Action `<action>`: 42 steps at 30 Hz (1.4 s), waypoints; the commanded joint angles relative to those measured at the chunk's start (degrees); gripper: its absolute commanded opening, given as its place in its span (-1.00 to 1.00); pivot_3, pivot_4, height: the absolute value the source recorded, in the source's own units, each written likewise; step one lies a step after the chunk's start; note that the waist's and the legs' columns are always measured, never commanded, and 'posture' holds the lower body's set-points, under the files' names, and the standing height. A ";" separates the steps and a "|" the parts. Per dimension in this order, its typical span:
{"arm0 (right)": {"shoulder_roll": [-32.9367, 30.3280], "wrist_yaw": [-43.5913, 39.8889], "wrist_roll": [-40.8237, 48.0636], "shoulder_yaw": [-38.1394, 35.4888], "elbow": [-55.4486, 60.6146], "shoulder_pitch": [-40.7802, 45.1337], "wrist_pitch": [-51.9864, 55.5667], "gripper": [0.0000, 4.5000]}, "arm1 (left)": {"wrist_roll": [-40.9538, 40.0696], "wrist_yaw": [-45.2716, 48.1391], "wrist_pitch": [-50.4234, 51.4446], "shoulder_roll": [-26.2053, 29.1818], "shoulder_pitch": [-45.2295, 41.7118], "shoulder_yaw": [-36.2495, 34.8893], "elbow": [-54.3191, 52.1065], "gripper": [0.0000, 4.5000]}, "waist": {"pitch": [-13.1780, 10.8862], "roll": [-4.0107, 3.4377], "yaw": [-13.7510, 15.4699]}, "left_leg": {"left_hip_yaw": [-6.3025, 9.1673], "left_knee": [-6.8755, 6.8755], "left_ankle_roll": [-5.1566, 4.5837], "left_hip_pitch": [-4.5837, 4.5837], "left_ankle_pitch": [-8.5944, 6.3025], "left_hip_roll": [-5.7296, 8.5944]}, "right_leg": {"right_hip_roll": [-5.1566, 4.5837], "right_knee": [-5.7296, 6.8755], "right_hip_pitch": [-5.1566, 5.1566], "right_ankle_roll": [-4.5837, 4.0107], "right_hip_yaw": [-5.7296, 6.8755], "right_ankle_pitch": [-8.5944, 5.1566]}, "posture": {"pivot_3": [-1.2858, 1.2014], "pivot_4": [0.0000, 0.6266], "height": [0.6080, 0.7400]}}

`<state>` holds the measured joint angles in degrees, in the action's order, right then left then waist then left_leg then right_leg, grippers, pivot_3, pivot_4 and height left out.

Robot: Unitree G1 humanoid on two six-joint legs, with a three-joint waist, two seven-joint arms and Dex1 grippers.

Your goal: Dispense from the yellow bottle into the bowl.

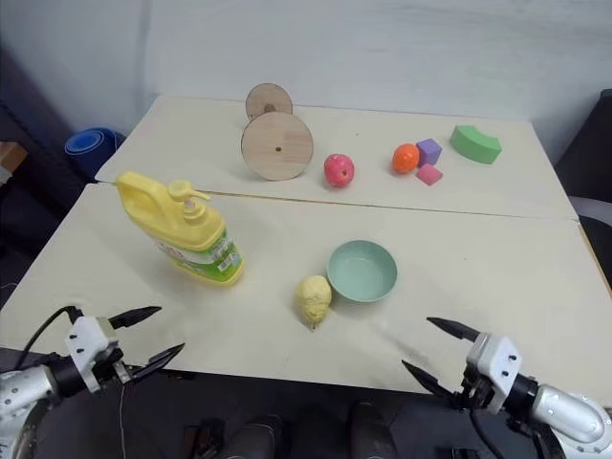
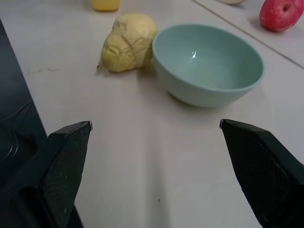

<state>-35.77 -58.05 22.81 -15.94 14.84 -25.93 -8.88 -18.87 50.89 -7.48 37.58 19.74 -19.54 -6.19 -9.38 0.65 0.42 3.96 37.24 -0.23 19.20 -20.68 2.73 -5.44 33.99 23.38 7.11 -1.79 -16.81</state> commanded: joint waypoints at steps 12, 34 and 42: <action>-8.27 5.69 6.35 20.68 17.15 35.94 40.36 1.00 | -10.82 12.16 6.90 3.34 -4.52 0.66 -0.72 0.98 | -0.14 -0.22 -1.12 | 0.01 0.20 0.11 0.01 0.10 -0.09 | 0.07 0.26 0.08 -0.14 0.04 0.09 | 0.03 -0.52 1.00; 3.67 9.94 -15.89 57.81 -5.17 75.81 64.54 1.00 | -7.72 9.88 2.24 -2.52 -8.20 3.34 1.91 0.98 | -0.04 -0.09 -0.66 | 0.27 0.93 0.14 0.90 0.06 -0.06 | -0.31 0.51 0.60 -0.28 2.09 0.21 | 0.03 -0.52 1.00; 5.42 6.80 -18.55 58.87 -8.36 76.66 62.81 1.00 | -7.17 9.46 0.99 -3.42 -8.76 4.34 2.78 0.98 | -0.04 -0.08 -0.67 | 0.25 0.93 0.15 0.93 0.07 -0.06 | -0.31 0.66 0.64 -0.28 2.10 0.21 | 0.03 -0.52 1.00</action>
<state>-30.77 -50.66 5.25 42.66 6.67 50.38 54.61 -26.32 60.59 -5.29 34.39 11.33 -15.01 -3.53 -9.42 0.57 -0.25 4.22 38.17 -0.07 20.13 -20.60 2.67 -5.75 34.65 24.02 6.83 0.31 -16.60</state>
